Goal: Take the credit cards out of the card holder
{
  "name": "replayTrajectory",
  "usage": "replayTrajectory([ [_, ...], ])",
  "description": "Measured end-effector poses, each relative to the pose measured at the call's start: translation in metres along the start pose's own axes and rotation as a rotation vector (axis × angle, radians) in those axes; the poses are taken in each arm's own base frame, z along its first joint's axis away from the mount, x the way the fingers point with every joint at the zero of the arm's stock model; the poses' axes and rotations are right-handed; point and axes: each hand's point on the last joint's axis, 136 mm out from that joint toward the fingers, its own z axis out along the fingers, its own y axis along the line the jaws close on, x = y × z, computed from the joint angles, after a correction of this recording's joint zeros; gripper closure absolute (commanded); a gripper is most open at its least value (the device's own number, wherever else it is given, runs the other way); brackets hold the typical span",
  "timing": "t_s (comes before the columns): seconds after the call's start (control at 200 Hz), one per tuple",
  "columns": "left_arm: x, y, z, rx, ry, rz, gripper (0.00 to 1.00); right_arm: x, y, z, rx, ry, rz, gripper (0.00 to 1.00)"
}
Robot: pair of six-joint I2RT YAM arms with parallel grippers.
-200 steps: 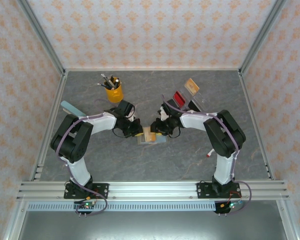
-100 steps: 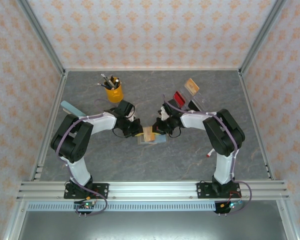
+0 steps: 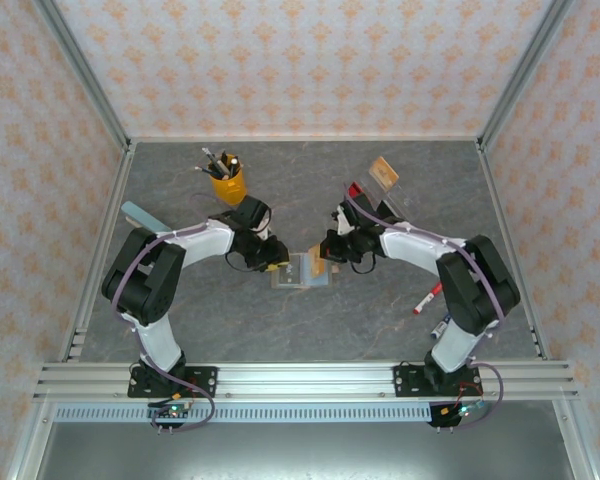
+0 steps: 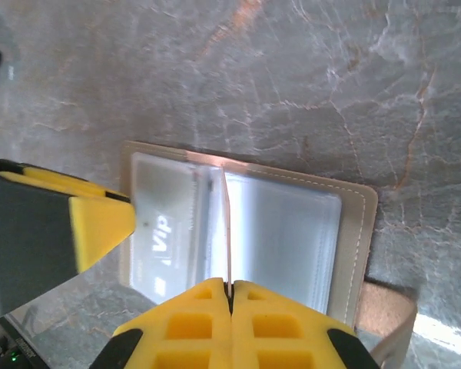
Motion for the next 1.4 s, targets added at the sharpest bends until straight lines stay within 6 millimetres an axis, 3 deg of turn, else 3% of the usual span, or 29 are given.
replayTrajectory([
  [0.115, -0.002, -0.011, -0.019, 0.008, -0.029, 0.025, 0.37, -0.01, 0.015, -0.028, -0.008, -0.077, -0.075, 1.0],
  [0.285, -0.01, -0.027, -0.071, 0.001, -0.148, 0.08, 0.21, -0.039, 0.037, -0.079, 0.04, -0.24, -0.218, 1.0],
  [0.415, -0.017, -0.014, -0.113, -0.075, -0.265, 0.088, 0.11, -0.073, 0.045, -0.117, 0.141, -0.361, -0.313, 1.0],
  [0.546, -0.017, 0.005, -0.142, -0.145, -0.342, 0.092, 0.0, -0.11, 0.039, -0.15, 0.295, -0.454, -0.359, 1.0],
  [0.621, -0.012, 0.015, -0.154, -0.177, -0.372, 0.105, 0.0, -0.133, 0.03, -0.162, 0.371, -0.489, -0.367, 1.0],
  [0.801, -0.003, 0.032, -0.172, -0.236, -0.411, 0.124, 0.0, -0.173, -0.015, -0.177, 0.49, -0.49, -0.336, 1.0],
  [1.071, -0.004, 0.042, -0.17, -0.275, -0.397, 0.125, 0.0, -0.219, -0.08, -0.185, 0.53, -0.419, -0.34, 1.0],
  [1.226, -0.004, 0.046, -0.16, -0.286, -0.363, 0.116, 0.0, -0.227, -0.101, -0.174, 0.483, -0.344, -0.37, 1.0],
  [1.401, -0.004, 0.05, -0.15, -0.297, -0.325, 0.106, 0.0, -0.241, -0.109, -0.161, 0.433, -0.29, -0.42, 1.0],
])
